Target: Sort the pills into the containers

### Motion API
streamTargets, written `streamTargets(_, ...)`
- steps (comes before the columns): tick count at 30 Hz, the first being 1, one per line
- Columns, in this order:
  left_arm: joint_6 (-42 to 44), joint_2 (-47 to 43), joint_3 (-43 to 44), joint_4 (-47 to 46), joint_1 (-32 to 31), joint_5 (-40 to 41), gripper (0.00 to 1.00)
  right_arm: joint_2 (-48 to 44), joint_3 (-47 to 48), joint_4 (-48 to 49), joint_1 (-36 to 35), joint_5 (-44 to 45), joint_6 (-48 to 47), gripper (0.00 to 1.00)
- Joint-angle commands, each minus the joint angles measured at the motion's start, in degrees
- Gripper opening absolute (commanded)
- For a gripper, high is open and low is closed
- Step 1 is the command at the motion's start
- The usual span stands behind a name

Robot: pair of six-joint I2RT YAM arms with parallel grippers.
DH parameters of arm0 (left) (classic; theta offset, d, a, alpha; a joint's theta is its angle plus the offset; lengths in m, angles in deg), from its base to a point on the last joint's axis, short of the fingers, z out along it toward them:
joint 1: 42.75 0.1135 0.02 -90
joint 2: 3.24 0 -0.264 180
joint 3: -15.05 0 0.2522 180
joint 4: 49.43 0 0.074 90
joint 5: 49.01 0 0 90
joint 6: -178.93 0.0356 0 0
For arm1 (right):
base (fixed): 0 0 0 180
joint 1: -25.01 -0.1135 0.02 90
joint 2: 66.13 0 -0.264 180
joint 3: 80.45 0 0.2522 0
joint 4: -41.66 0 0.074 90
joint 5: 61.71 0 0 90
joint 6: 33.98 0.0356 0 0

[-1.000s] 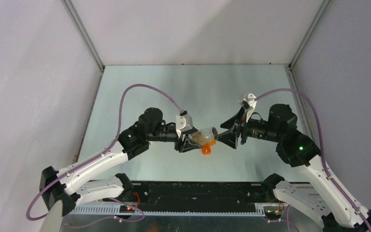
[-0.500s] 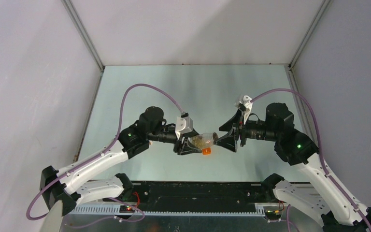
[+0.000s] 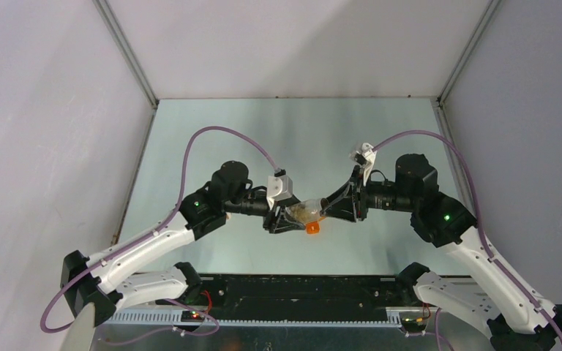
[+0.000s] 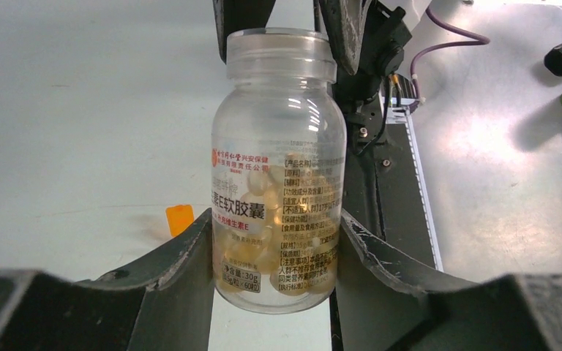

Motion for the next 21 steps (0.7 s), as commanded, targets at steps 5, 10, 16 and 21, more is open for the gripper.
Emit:
streamTargets(5, 0.40, -1.55, 1.15, -3.98, -0.37, 12.77, 0.00, 0.73, 2.11, 4.53, -0.57, 16.05, 14.83, 0.05)
streamTargets(10, 0.59, -2.67, -0.39, -5.46, -0.41, 17.02, 0.00, 1.51, 2.11, 3.16, -0.96, 23.64, 28.24, 0.00)
streamTargets(16, 1.04, -2.60, -0.56, -4.98, -0.51, 18.85, 0.00, 1.94, 2.12, 2.90, -1.39, 30.42, 39.31, 0.08)
streamTargets(21, 0.88, -2.36, -0.30, -4.39, -0.66, 17.68, 0.00, -0.36, 2.12, 9.42, 0.99, 16.87, 26.69, 0.83)
